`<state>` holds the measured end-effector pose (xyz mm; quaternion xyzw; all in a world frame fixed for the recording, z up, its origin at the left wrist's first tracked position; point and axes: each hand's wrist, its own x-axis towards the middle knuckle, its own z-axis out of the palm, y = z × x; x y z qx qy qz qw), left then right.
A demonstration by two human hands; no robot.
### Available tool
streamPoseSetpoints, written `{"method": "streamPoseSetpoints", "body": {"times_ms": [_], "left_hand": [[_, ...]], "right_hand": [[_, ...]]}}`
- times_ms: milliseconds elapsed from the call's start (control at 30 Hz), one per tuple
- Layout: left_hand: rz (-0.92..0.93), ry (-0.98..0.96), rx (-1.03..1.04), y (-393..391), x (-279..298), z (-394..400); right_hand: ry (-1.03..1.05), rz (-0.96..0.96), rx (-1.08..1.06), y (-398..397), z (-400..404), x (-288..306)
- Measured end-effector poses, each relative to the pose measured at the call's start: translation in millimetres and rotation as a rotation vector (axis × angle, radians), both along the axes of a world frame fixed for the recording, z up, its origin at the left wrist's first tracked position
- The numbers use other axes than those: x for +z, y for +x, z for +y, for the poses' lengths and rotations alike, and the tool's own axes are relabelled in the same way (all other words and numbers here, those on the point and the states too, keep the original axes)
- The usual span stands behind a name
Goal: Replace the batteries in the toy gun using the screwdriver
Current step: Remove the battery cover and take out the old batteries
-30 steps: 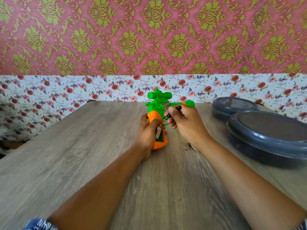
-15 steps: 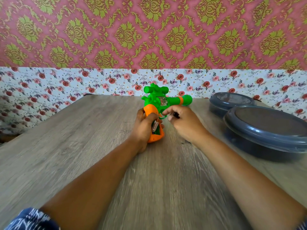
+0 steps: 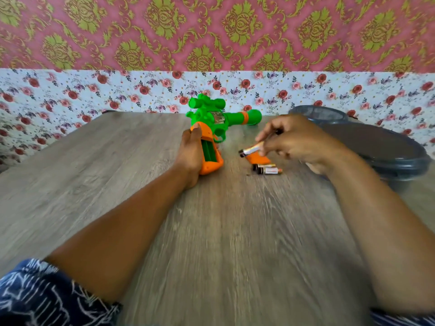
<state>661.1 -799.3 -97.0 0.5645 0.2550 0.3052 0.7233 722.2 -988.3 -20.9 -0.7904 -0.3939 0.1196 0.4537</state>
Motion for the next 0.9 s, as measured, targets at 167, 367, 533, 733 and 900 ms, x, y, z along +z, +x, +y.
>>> {"method": "streamPoseSetpoints", "body": {"times_ms": [167, 367, 533, 733, 900], "left_hand": [[0.029, 0.101, 0.032, -3, 2, -2], [0.107, 0.197, 0.070, -6, 1, -3], [0.201, 0.337, 0.176, -7, 6, -4], [0.293, 0.469, 0.235, -13, 6, 3], [0.271, 0.376, 0.228, -20, 7, 11]], "right_hand": [[-0.188, 0.091, -0.076, 12, -24, -8], [-0.331, 0.103, -0.036, 16, -23, -16], [-0.408, 0.048, -0.071, 21, -23, -20], [-0.514, -0.017, -0.099, 22, -19, -27], [-0.492, -0.117, -0.098, 21, -16, -28]]}}
